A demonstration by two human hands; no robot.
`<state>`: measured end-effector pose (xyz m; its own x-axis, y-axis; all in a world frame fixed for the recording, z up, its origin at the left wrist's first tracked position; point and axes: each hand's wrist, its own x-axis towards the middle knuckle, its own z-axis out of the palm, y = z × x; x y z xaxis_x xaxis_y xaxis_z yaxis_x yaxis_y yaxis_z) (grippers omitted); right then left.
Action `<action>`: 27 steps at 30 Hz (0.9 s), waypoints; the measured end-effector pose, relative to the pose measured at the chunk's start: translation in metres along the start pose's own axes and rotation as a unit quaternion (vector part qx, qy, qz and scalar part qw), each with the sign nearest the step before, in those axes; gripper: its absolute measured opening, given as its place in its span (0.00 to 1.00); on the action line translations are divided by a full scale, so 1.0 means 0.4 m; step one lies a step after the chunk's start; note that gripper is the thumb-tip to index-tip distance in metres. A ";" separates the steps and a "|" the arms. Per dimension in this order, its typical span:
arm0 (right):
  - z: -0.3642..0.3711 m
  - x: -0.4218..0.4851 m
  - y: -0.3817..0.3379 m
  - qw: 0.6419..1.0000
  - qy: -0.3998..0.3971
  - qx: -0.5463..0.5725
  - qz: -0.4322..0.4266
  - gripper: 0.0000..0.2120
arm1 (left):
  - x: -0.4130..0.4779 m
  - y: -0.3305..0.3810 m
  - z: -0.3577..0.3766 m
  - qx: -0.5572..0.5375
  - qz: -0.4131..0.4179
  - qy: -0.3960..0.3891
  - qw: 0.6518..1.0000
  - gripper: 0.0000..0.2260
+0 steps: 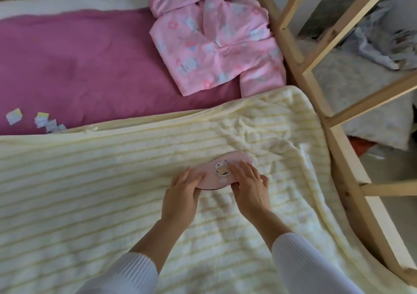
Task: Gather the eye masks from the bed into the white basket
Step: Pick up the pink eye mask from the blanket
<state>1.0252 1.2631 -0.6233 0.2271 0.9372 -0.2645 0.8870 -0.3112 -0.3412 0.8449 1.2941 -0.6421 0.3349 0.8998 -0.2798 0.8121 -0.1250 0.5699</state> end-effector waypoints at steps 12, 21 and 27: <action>-0.307 -0.110 -0.216 0.920 0.009 0.381 0.097 0.15 | -0.196 0.172 -0.421 -0.252 0.024 0.133 0.958 0.11; -0.591 -0.410 -0.439 0.804 -0.075 0.587 -0.047 0.09 | -0.563 0.383 -0.722 -0.255 0.160 0.193 0.934 0.11; -0.688 -0.607 -0.473 0.793 -0.169 0.574 -0.120 0.05 | -0.786 0.405 -0.811 -0.137 0.127 0.264 0.947 0.15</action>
<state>0.9128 1.1378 -0.2461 -0.1850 0.9561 -0.2274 -0.1047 -0.2492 -0.9628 0.7162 1.1266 -0.2111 0.1589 0.9480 0.2757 0.5599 -0.3165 0.7657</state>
